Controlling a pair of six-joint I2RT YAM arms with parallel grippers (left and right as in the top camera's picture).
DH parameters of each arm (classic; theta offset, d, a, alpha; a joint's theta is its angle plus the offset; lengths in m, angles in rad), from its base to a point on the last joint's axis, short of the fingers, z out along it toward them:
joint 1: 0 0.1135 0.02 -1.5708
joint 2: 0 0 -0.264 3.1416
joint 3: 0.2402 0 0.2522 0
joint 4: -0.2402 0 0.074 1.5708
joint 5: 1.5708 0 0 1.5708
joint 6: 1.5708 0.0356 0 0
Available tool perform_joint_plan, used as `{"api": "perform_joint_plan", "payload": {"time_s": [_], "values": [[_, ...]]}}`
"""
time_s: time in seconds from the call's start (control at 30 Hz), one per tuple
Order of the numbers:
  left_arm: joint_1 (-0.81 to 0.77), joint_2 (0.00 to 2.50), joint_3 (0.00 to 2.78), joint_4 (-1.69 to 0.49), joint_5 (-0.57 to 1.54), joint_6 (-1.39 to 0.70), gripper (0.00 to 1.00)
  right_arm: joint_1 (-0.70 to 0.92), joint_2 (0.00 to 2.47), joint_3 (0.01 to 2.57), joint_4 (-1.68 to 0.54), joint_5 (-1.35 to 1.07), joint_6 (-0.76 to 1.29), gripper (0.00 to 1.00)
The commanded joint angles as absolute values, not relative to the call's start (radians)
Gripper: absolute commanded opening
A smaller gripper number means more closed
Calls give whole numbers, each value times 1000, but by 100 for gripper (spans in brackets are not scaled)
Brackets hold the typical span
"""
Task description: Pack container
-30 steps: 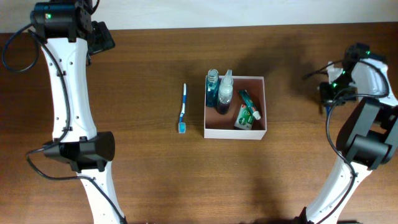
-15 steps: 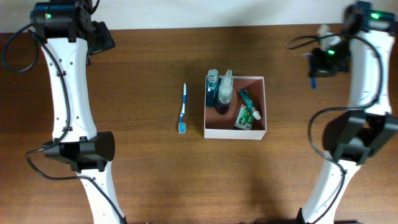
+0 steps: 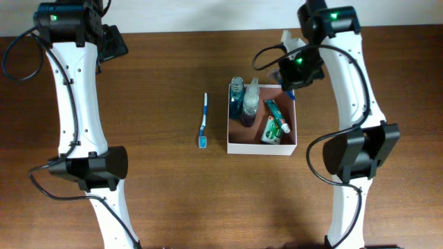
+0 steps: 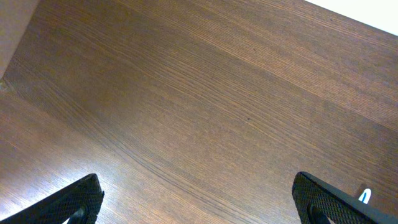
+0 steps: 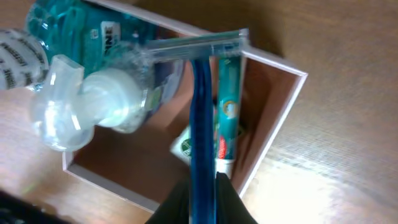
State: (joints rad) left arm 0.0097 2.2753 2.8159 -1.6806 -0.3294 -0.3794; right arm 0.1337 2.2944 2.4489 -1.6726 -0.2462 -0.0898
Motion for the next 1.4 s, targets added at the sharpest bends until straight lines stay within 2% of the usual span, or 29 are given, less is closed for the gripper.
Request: {"api": "perform_joint_plan", "payload": {"time_s": [0.0, 0.17, 0.33, 0.37, 0.43, 0.5, 0.57, 0.83, 0.93, 1.0, 1.27, 1.33, 1.37], "values": [[16, 2280, 2811, -1684, -329, -389, 99, 149, 2296, 2444, -1687, -255, -25, 12], [16, 2280, 2811, -1684, -329, -389, 99, 161, 2296, 2438, -1699, -255, -17, 13], [16, 2280, 2811, -1684, -329, -389, 99, 162, 2296, 2438, -1686, -252, -17, 29], [16, 2280, 2811, -1684, -329, -389, 99, 160, 2296, 2439, -1677, -250, -17, 38], [16, 2280, 2811, -1684, -329, -389, 99, 149, 2296, 2439, -1655, -240, -17, 64], [16, 2280, 2811, -1684, -329, -389, 99, 123, 2296, 2440, -1636, -210, -1, 78], [16, 2280, 2811, -1682, -329, -389, 99, 82, 2296, 2440, -1630, -187, 39, 97], [16, 2280, 2811, -1679, -317, -389, 98, -197, 2296, 2440, -1618, -191, 109, 99], [16, 2280, 2811, -1663, -266, -389, 79, -291, 2296, 2440, -1615, -191, 113, 99], [16, 2280, 2811, -1655, -213, -389, 75, -341, 2296, 2440, -1611, -191, 113, 99], [-14, 2280, 2732, -1645, -39, -347, 77, -481, 2296, 2440, -1551, -161, 113, 99], [-44, 2280, 2692, -1628, -9, -279, 86, -501, 2296, 2440, -1530, -161, 113, 99], [-67, 2280, 2668, -1616, -6, -256, 87, -509, 2296, 2440, -1521, -161, 113, 99]]}}
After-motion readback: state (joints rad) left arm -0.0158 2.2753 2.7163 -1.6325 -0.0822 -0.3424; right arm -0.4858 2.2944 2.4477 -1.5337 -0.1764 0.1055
